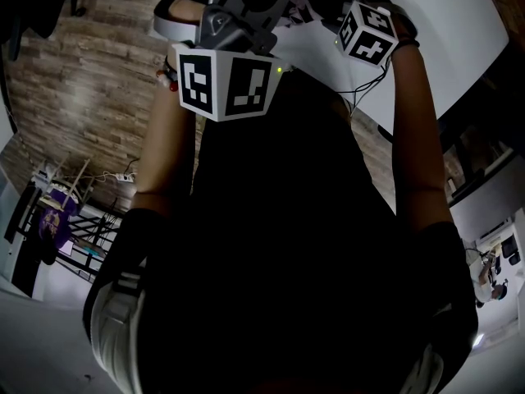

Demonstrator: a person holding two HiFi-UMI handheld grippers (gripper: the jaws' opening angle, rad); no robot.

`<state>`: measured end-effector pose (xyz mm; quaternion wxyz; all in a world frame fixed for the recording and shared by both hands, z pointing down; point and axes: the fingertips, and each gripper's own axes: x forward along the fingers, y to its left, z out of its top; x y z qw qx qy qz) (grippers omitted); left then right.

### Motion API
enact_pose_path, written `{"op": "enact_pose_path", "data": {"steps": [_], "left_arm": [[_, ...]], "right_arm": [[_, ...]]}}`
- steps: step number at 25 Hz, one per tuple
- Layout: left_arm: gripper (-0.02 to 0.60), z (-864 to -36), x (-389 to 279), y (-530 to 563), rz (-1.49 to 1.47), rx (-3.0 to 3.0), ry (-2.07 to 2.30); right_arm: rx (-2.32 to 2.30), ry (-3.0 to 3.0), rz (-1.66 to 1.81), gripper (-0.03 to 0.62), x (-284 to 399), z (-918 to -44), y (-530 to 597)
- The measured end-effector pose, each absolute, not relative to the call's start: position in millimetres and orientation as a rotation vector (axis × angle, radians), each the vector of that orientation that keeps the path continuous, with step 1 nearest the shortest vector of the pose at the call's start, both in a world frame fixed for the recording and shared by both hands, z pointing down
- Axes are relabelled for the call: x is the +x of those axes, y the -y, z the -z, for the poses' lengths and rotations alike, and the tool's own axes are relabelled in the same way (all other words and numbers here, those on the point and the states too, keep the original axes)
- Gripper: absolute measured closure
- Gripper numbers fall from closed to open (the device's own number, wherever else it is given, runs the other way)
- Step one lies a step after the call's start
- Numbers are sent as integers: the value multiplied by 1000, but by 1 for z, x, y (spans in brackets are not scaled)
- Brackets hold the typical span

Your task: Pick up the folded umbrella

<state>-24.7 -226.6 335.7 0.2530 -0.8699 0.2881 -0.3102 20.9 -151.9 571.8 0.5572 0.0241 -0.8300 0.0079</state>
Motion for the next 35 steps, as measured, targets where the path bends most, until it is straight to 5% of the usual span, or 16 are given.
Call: {"op": "enact_pose_path", "data": {"steps": [24, 28, 35], "left_arm": [[568, -346, -20, 229, 844, -2424, -811], [569, -348, -18, 223, 848, -2462, -798], [568, -346, -15, 224, 839, -2459, -792]], "right_arm": [[8, 1951, -99, 269, 21, -575, 150], [0, 1952, -96, 346, 19, -573, 149], [34, 1932, -169, 352, 19, -573, 153]]}}
